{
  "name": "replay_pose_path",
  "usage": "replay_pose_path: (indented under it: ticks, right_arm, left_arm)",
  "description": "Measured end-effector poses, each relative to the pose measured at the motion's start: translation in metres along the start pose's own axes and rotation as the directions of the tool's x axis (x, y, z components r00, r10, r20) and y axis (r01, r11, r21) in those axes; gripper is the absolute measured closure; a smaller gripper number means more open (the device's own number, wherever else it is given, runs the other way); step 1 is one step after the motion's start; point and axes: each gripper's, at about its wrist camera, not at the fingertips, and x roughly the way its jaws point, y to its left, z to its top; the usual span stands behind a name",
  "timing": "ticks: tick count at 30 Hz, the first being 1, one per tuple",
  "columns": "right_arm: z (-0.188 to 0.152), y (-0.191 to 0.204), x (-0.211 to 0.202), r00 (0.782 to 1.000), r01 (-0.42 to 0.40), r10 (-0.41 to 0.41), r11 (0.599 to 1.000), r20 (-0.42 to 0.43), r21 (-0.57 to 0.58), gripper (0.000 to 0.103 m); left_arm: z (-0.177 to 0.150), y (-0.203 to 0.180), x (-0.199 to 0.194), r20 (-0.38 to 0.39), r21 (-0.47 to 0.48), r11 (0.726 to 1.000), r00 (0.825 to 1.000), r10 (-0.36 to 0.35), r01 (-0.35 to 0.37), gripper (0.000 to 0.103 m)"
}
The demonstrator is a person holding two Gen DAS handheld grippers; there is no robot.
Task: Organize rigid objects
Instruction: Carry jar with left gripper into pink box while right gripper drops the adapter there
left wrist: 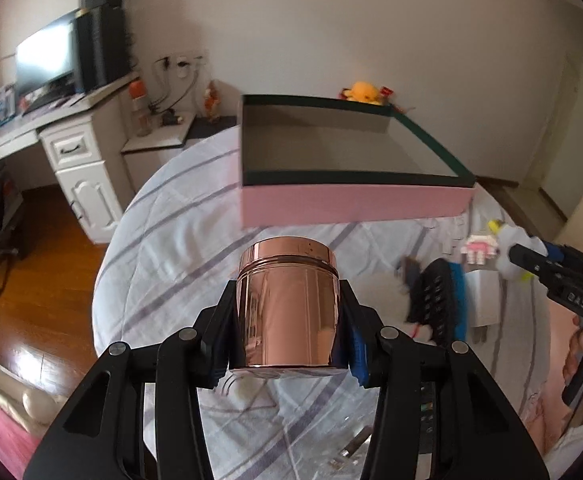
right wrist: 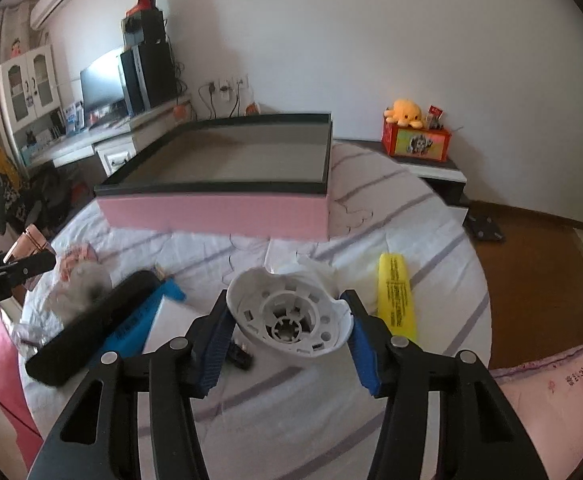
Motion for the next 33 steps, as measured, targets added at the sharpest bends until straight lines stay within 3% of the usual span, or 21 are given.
replay_pose_path:
  ticks: [7, 15, 20, 26, 31, 33]
  right_arm:
    - [0.027, 0.015, 0.003, 0.999, -0.016, 0.017, 0.999, 0.035, -0.043, 0.049]
    - [0.083, 0.040, 0.026, 0.996, -0.047, 0.055, 0.995, 0.076, -0.093, 0.049]
    - [0.118, 0.061, 0.077, 0.998, -0.064, 0.065, 0.989, 0.001, -0.134, 0.049]
    - [0.126, 0.071, 0.130, 0.993, -0.067, 0.051, 0.986, -0.103, -0.154, 0.048]
    - [0.121, 0.073, 0.141, 0.993, -0.042, 0.022, 0.985, -0.119, -0.165, 0.048]
    - [0.122, 0.073, 0.141, 0.994, -0.019, 0.000, 0.985, -0.112, -0.169, 0.044]
  left_arm:
    - [0.039, -0.021, 0.008, 0.024, 0.071, 0.997, 0.999, -0.032, 0.031, 0.056]
    - [0.102, -0.032, 0.039, 0.013, 0.131, 0.989, 0.997, -0.076, 0.074, 0.056]
    - [0.132, -0.029, 0.084, -0.052, 0.130, 0.989, 0.997, -0.062, 0.068, 0.056]
    - [0.140, -0.015, 0.138, -0.160, 0.126, 0.992, 0.987, 0.002, 0.018, 0.056]
    - [0.134, -0.006, 0.152, -0.182, 0.115, 0.993, 0.983, 0.025, -0.004, 0.055]
    - [0.133, -0.003, 0.150, -0.162, 0.104, 0.994, 0.986, 0.049, -0.033, 0.044]
